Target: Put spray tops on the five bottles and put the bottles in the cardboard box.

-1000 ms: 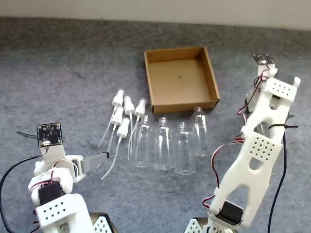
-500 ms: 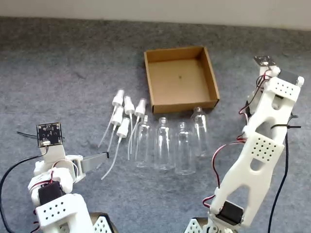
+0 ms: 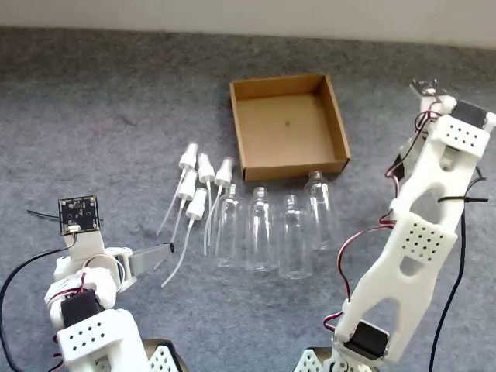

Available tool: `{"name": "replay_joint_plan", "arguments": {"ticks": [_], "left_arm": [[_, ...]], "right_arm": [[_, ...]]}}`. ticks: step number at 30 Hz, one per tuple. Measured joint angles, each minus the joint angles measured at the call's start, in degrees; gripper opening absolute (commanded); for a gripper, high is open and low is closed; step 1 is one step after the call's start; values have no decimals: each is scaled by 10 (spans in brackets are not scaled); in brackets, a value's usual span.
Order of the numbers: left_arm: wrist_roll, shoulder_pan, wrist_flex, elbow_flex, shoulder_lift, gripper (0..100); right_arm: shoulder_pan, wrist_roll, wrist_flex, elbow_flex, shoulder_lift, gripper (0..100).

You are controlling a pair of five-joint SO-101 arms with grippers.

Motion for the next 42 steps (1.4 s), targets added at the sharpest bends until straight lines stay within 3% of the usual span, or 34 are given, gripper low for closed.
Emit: {"name": "replay_joint_plan", "arguments": {"ticks": [6, 9, 12, 16, 27, 32, 37, 39, 42], "left_arm": [[0, 0, 0, 0, 0, 582], [-4, 0, 0, 0, 0, 581], [-54, 26, 18, -5, 0, 581], [-75, 75, 68, -38, 0, 581], [-136, 122, 196, -287, -5, 582], [-68, 124, 196, -350, 10, 582], [-50, 127, 196, -434, 149, 575], [-50, 140, 196, -475, 234, 515], [-47, 164, 196, -538, 367, 331]], "right_arm": [[20, -2, 1, 0, -36, 4], [26, -47, 1, 0, -71, 4], [22, -98, 1, 0, -115, 4], [-18, -134, 2, 32, -180, 4], [-132, -125, 2, 444, -539, 4], [-171, -123, -17, 593, -715, 4], [-178, -123, -76, 760, -844, 4], [-178, -123, -93, 818, -884, 4], [-178, -123, -103, 893, -937, 4]]}}
